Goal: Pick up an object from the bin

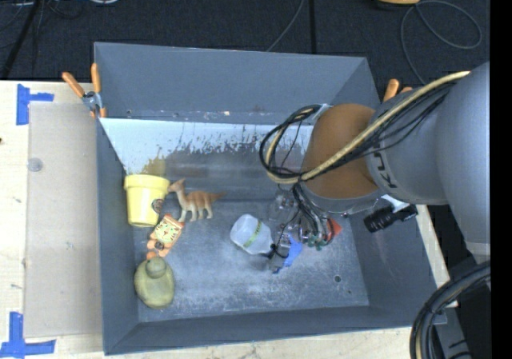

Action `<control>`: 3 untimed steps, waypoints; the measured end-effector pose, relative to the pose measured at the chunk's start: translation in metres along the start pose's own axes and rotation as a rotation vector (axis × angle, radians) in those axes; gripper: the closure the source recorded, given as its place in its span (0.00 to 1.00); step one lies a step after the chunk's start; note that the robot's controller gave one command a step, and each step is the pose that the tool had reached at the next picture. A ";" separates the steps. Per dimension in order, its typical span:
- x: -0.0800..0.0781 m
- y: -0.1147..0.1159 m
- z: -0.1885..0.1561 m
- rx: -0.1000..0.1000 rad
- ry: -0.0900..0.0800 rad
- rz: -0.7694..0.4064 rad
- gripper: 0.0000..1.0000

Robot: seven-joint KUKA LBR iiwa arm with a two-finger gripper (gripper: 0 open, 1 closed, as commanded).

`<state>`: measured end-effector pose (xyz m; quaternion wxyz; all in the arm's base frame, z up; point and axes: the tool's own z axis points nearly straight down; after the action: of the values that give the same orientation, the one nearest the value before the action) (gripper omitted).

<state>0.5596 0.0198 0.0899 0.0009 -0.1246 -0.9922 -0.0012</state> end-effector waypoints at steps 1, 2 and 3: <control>-0.013 0.020 0.020 0.001 -0.001 -0.036 1.00; -0.013 0.020 0.020 0.001 -0.001 -0.037 1.00; -0.012 0.020 0.017 0.002 0.001 -0.037 1.00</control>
Offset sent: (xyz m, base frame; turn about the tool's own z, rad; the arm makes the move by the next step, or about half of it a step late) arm 0.0000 0.0000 0.0000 0.0000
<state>0.5764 0.0361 0.0731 0.0018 -0.1061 -0.9944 -0.0002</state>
